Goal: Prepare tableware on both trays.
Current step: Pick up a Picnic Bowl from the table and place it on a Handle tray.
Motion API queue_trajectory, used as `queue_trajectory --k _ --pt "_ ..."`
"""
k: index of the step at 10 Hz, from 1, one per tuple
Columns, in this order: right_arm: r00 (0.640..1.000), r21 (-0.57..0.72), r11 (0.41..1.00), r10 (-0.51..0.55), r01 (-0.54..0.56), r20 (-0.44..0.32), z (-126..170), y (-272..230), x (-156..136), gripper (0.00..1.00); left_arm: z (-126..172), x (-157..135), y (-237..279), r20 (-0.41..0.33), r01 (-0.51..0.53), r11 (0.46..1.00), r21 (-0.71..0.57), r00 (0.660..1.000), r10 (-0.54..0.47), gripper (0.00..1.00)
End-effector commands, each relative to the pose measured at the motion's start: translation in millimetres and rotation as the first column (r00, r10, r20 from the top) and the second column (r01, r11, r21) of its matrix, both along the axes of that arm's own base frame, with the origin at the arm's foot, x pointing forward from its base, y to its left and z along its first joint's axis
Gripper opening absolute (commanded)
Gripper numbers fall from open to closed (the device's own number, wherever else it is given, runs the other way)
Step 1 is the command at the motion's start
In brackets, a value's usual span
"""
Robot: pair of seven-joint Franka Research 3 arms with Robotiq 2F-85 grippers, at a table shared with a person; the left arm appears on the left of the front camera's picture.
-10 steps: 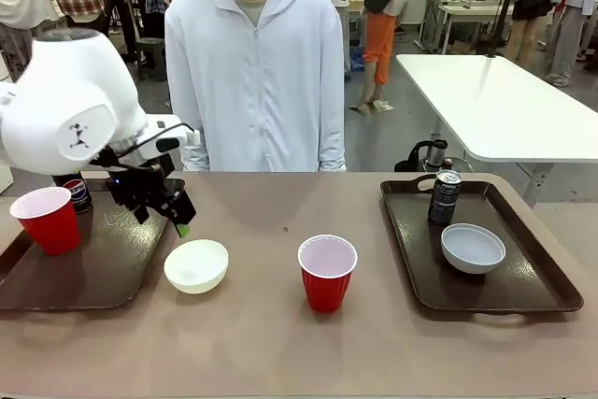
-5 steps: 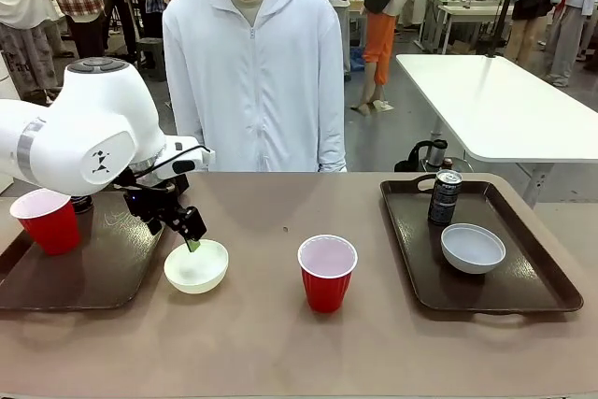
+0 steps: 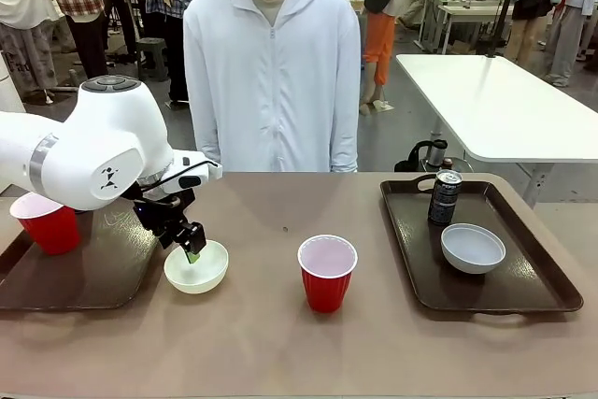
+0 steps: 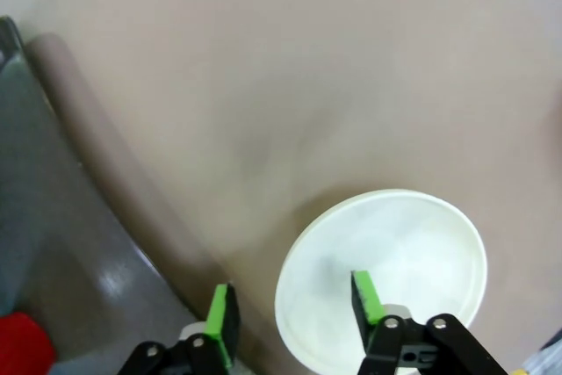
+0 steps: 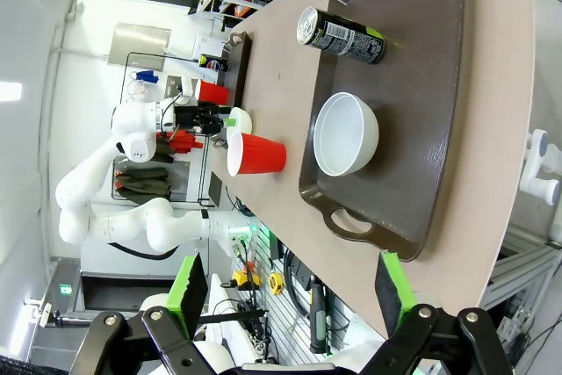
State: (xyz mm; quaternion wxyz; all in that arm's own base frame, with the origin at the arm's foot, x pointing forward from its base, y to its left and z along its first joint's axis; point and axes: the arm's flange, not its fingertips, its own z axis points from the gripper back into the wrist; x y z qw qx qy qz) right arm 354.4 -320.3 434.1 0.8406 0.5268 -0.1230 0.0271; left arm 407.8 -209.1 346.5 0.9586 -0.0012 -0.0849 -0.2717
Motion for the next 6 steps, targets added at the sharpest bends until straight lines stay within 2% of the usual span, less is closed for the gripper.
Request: queue_trajectory --k 1,2,3,6 --pt "1.0 0.001 1.0 -0.009 0.009 -0.016 2.9 0.8 0.1 1.0 1.9 1.8 2.5 0.002 -0.002 1.0 -0.015 1.0 0.002 0.28" --pt "1.0 0.001 1.0 -0.009 0.009 -0.016 2.9 0.8 0.1 1.0 0.7 1.7 3.6 -0.007 -0.007 1.0 -0.012 1.0 0.006 0.19" --pt "1.0 0.001 1.0 -0.009 0.009 -0.016 2.9 0.8 0.1 1.0 0.5 2.2 4.5 -0.018 -0.014 1.0 -0.01 1.0 0.014 0.0" --pt "1.0 0.001 1.0 -0.009 0.009 -0.016 2.9 0.8 0.1 1.0 3.0 4.6 7.8 -0.031 -0.035 0.999 -0.018 0.999 0.035 0.0"
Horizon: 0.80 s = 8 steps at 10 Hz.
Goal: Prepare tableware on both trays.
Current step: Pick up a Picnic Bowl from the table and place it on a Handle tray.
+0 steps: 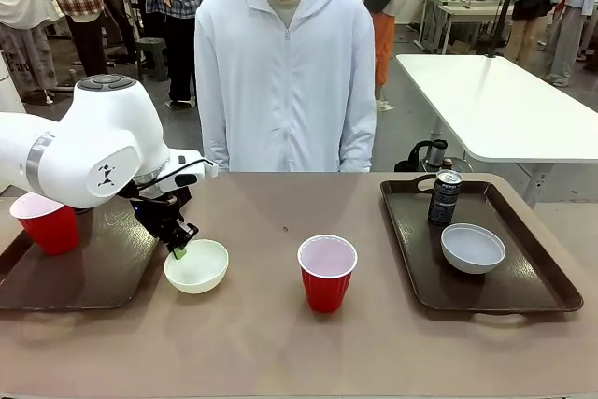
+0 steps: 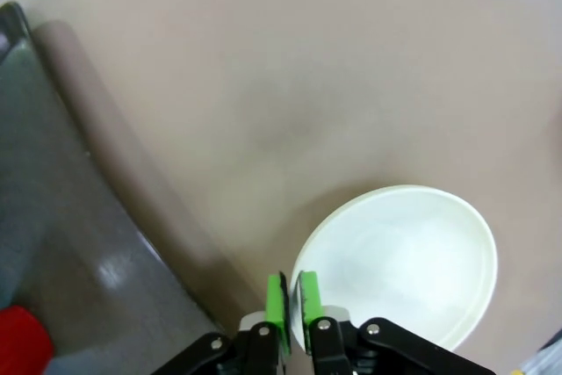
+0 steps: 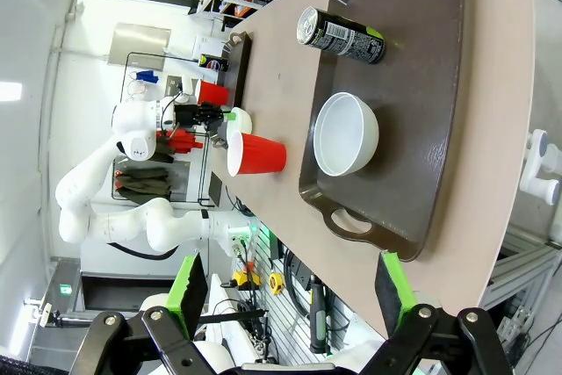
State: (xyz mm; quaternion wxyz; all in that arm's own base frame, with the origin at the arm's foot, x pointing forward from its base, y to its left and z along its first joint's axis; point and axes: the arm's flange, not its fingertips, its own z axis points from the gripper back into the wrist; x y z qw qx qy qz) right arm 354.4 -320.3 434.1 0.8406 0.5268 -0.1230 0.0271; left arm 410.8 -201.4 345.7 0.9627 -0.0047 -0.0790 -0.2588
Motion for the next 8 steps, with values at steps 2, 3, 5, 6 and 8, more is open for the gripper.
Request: queue_trajectory --k 2,3,5,6,8 --pt "1.0 0.001 1.0 -0.009 0.009 -0.016 3 1 0 1.0 5 0 2 -0.023 -0.014 1.0 0.0 1.0 0.014 0.0" --pt "1.0 0.001 1.0 -0.009 0.009 -0.016 3 1 0 1.0 13 -3 5 -0.041 -0.032 0.999 0.009 0.999 0.032 0.0" --pt "1.0 0.001 1.0 -0.009 0.009 -0.016 3 1 0 1.0 55 -18 13 -0.029 -0.062 0.998 0.005 0.998 0.062 0.0" --pt "1.0 0.001 1.0 -0.009 0.009 -0.016 3 1 0 1.0 82 -30 21 -0.032 -0.084 0.996 -0.005 0.996 0.084 0.0" --pt "1.0 0.001 1.0 -0.009 0.009 -0.016 3 1 0 1.0 118 -48 49 -0.046 -0.139 0.989 -0.042 0.989 0.137 0.0"
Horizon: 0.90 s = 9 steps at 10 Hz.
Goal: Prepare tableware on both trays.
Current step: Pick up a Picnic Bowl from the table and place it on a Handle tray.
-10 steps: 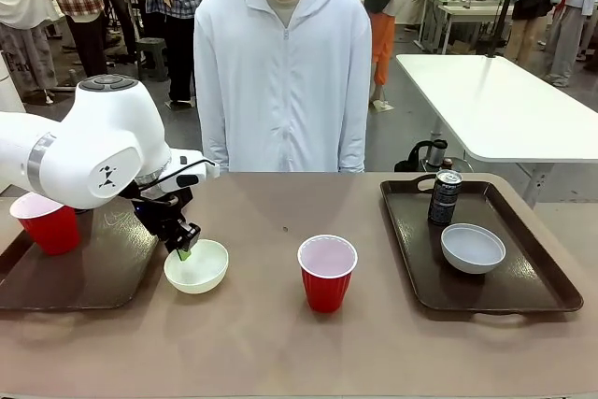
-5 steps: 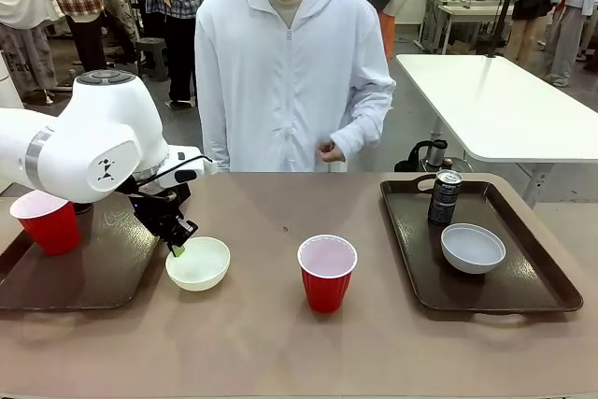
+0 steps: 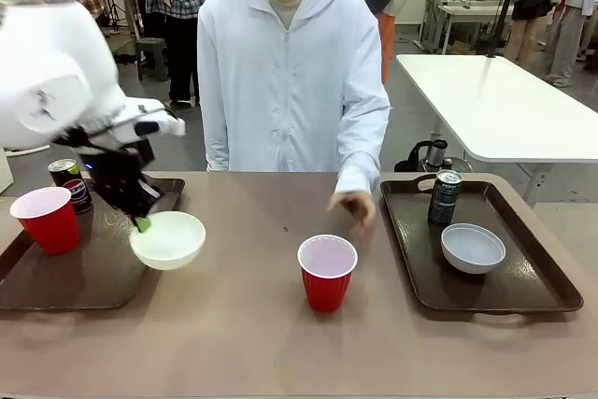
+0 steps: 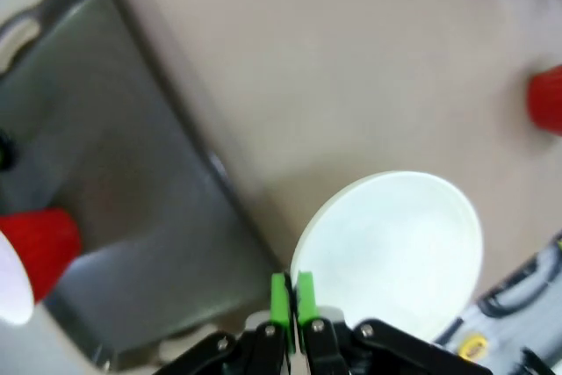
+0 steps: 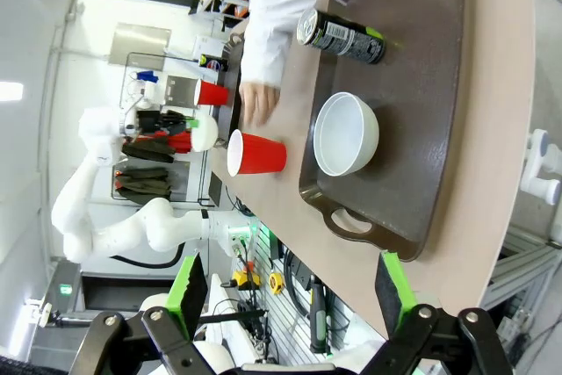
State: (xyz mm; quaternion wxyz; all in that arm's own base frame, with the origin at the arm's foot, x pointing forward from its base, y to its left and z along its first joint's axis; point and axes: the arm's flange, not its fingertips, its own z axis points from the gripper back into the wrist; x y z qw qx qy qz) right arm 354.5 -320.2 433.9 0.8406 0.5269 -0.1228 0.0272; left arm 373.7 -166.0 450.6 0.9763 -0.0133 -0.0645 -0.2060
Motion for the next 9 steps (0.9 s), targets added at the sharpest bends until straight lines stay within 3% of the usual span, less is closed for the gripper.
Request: queue_trajectory --k 1,7,9 --pt "1.0 0.0 1.0 -0.009 0.009 -0.015 3 1 0 1.0 19 -15 30 -0.006 -0.05 0.998 -0.05 0.999 0.05 0.0" --pt "1.0 0.0 1.0 -0.009 0.009 -0.015 3 1 0 1.0 18 -12 141 -0.023 -0.192 0.966 -0.171 0.981 0.191 0.0" --pt "1.0 0.0 1.0 -0.009 0.009 -0.015 3 1 0 1.0 0 -7 152 -0.001 -0.221 0.965 -0.138 0.975 0.223 0.0"
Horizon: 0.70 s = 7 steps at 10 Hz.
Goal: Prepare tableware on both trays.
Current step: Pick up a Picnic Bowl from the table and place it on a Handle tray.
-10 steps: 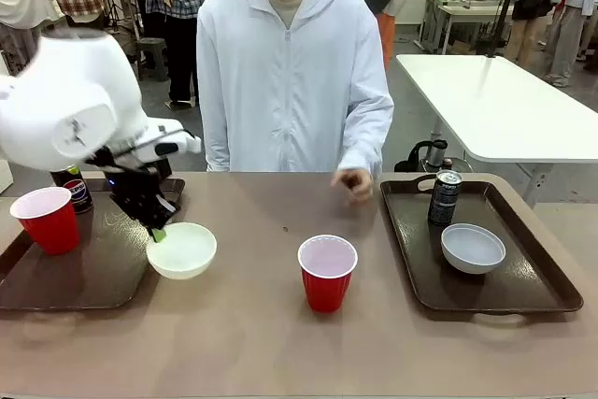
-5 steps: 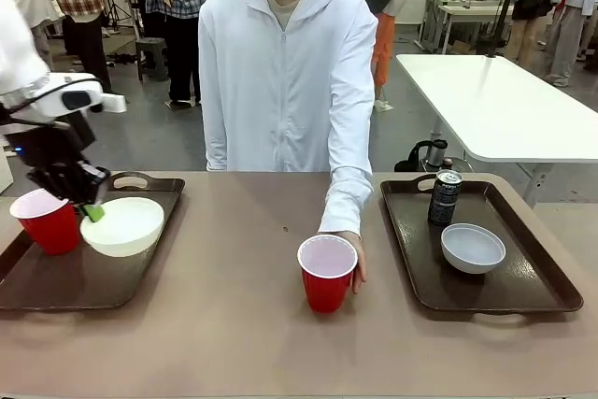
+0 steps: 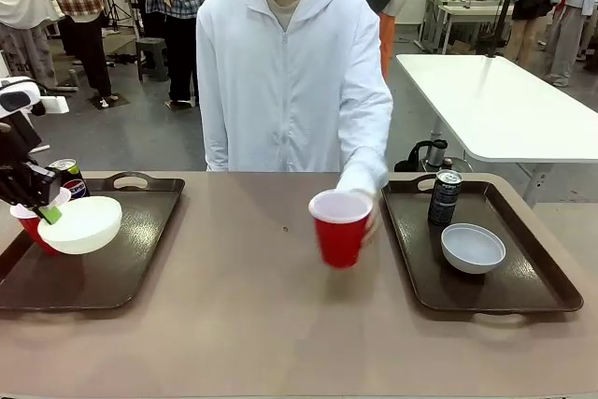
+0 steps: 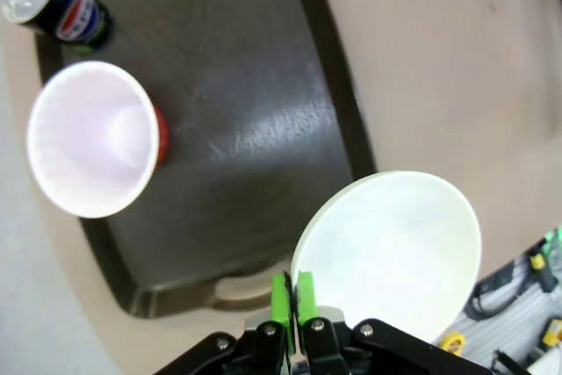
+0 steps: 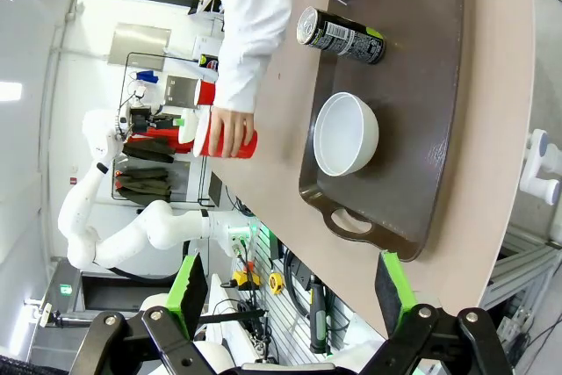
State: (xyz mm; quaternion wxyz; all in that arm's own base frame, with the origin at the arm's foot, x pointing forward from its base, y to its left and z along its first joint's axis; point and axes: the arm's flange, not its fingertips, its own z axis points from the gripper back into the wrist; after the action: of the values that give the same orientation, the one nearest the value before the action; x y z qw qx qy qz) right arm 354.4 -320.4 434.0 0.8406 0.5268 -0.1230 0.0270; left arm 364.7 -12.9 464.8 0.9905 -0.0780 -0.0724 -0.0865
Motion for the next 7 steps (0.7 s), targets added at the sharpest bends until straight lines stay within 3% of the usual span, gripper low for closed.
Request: queue_trajectory --k 1,3,7 --pt "1.0 0.0 1.0 -0.008 0.008 -0.016 3 1 0 1.0 -26 4 1 0.036 -0.009 1.0 0.018 0.999 0.008 0.0" --pt "1.0 0.0 1.0 -0.008 0.008 -0.016 3 1 0 1.0 -48 11 4 0.057 -0.054 0.998 0.016 0.997 0.053 0.0" --pt "1.0 0.0 1.0 -0.008 0.008 -0.016 3 1 0 1.0 -78 17 -3 0.065 -0.053 0.997 0.055 0.997 0.049 0.0"
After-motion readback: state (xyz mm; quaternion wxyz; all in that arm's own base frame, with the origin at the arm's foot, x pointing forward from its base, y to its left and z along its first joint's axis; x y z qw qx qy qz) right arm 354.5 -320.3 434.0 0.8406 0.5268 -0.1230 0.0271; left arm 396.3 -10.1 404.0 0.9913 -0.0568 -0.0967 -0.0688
